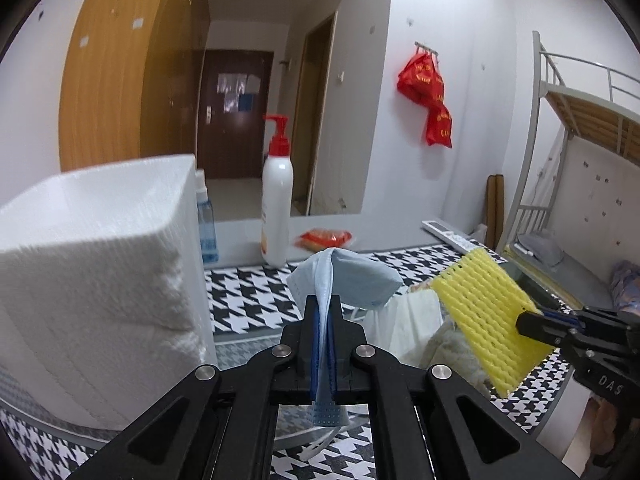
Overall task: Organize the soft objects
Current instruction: 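Close the left gripper on the blue mask while the right gripper grasps the yellow net, then lift the mask and net with both tools and carry them over the foam box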
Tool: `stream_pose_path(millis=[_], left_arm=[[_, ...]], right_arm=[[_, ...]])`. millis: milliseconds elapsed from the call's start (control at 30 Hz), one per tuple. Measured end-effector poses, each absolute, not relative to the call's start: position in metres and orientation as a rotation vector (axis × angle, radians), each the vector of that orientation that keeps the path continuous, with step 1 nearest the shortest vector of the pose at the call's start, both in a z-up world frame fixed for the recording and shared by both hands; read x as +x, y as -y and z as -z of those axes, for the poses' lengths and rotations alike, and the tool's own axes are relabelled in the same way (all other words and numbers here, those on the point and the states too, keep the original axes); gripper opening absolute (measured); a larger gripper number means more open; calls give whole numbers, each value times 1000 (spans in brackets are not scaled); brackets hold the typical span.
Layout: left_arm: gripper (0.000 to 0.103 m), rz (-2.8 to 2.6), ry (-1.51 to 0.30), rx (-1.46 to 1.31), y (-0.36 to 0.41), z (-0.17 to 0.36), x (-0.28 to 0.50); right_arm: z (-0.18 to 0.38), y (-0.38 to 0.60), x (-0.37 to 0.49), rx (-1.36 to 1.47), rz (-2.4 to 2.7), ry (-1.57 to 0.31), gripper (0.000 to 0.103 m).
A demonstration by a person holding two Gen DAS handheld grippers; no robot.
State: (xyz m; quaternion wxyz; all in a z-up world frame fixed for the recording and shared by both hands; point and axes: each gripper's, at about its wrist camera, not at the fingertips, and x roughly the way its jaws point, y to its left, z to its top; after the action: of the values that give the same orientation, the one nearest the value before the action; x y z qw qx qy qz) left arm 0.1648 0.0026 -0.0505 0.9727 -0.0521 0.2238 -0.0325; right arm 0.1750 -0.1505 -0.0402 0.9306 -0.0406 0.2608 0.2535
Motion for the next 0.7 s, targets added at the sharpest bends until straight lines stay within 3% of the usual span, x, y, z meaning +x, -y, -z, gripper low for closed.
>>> stream_pose_path(millis=[700], left_arm=[[3, 16, -353, -60, 0, 6, 116]], right_arm=[[16, 153, 150, -39, -558, -449, 12]])
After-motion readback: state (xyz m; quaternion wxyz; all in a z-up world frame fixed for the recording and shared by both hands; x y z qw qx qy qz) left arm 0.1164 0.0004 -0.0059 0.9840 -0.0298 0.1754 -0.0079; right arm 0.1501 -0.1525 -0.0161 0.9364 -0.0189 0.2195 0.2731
